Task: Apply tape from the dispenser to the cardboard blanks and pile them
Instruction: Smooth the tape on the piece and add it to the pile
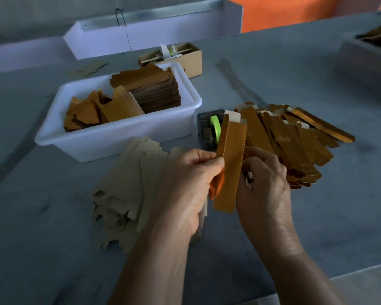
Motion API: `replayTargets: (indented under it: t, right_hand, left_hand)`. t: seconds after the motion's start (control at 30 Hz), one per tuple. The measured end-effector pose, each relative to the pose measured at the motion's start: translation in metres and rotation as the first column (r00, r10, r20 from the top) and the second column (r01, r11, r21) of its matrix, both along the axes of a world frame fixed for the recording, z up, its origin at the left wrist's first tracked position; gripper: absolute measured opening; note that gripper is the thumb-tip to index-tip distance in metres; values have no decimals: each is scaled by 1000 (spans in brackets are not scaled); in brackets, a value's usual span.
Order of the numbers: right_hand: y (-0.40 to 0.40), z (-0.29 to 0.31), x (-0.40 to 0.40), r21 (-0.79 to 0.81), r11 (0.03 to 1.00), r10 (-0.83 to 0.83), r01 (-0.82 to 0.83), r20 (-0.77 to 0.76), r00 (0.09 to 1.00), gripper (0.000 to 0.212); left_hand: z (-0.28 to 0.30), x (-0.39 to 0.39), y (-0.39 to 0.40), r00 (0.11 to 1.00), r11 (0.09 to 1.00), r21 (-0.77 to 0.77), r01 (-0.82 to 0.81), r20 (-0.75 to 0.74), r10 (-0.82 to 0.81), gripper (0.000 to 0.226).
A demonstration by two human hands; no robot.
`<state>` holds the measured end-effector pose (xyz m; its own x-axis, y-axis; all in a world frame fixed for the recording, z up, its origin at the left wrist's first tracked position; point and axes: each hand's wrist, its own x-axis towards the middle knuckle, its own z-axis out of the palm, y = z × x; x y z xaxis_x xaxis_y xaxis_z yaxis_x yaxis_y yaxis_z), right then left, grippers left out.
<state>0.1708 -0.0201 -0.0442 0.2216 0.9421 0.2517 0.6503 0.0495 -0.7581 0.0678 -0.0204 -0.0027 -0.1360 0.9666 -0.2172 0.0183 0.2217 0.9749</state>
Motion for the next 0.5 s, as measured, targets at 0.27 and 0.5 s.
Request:
replayTargets:
  t: [0.27, 0.5]
  right_hand:
    - [2, 11, 1, 21, 1000, 9, -14, 240, 971, 20]
    - [-11, 31, 35, 32, 988, 154, -151, -242, 958, 12]
  left_hand:
    - [1, -2, 4, 1000, 1000, -12, 2, -19, -2, 14]
    - [1, -1, -7, 1000, 1000, 15, 18, -18, -18, 8]
